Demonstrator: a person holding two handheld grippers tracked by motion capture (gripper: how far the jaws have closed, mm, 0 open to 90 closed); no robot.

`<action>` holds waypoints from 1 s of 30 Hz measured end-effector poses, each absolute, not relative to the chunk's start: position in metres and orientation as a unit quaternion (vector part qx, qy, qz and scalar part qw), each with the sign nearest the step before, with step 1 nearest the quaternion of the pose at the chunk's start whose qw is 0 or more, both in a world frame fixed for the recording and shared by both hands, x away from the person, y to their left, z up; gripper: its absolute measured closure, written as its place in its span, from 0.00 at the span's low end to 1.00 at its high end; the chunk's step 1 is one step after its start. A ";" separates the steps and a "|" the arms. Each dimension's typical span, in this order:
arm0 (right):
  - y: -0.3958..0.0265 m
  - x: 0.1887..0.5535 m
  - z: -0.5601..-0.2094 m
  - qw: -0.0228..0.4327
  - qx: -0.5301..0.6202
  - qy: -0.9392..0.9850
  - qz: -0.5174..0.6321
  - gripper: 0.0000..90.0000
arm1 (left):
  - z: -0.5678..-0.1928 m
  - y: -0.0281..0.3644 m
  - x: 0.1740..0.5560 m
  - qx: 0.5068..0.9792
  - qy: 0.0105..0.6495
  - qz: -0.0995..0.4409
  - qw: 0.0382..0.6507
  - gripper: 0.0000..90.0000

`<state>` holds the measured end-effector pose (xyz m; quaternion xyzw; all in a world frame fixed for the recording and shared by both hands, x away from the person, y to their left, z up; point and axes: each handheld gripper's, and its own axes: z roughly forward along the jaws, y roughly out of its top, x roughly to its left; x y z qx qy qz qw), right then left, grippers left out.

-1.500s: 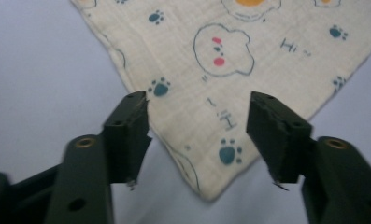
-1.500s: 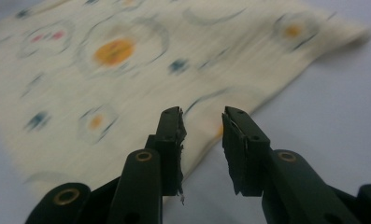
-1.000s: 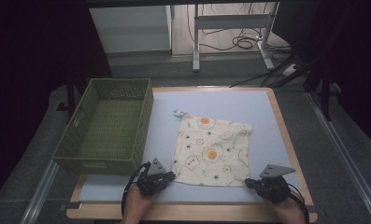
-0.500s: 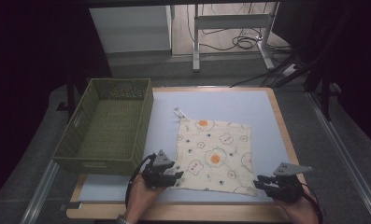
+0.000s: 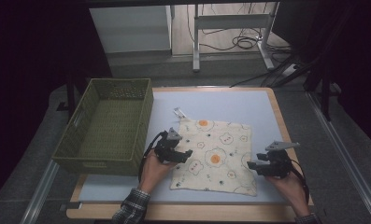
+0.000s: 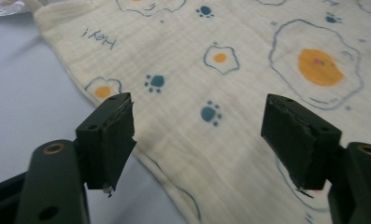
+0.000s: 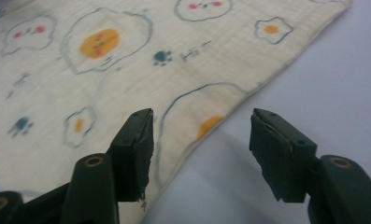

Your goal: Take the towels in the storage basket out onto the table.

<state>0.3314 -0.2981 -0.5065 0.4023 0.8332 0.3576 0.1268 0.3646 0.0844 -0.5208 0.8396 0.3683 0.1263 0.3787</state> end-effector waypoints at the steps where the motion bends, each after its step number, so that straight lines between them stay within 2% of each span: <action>1: -0.298 0.334 -0.507 0.135 0.402 0.832 0.357 0.41 | -0.521 0.084 0.368 0.839 0.370 0.125 0.379 0.26; 12: -0.293 0.373 -0.505 0.142 0.417 0.827 0.349 0.35 | -0.527 0.084 0.412 0.837 0.386 0.122 0.368 0.23; 13: -0.292 0.377 -0.504 0.145 0.419 0.827 0.345 0.37 | -0.527 0.084 0.416 0.837 0.389 0.123 0.365 0.23; 18: -0.292 0.392 -0.500 0.148 0.423 0.825 0.344 0.59 | -0.528 0.090 0.431 0.831 0.401 0.127 0.364 0.25; 20: -0.291 0.398 -0.499 0.155 0.422 0.825 0.344 0.62 | -0.528 0.093 0.435 0.830 0.404 0.132 0.361 0.26; 23: -0.291 0.406 -0.498 0.175 0.420 0.823 0.340 0.68 | -0.527 0.093 0.441 0.829 0.405 0.150 0.356 0.32; 27: -0.295 0.417 -0.499 0.193 0.428 0.813 0.345 0.76 | -0.525 0.091 0.450 0.829 0.405 0.164 0.348 0.48; 30: -0.301 0.427 -0.498 0.178 0.441 0.806 0.352 0.76 | -0.524 0.090 0.458 0.824 0.413 0.171 0.348 0.56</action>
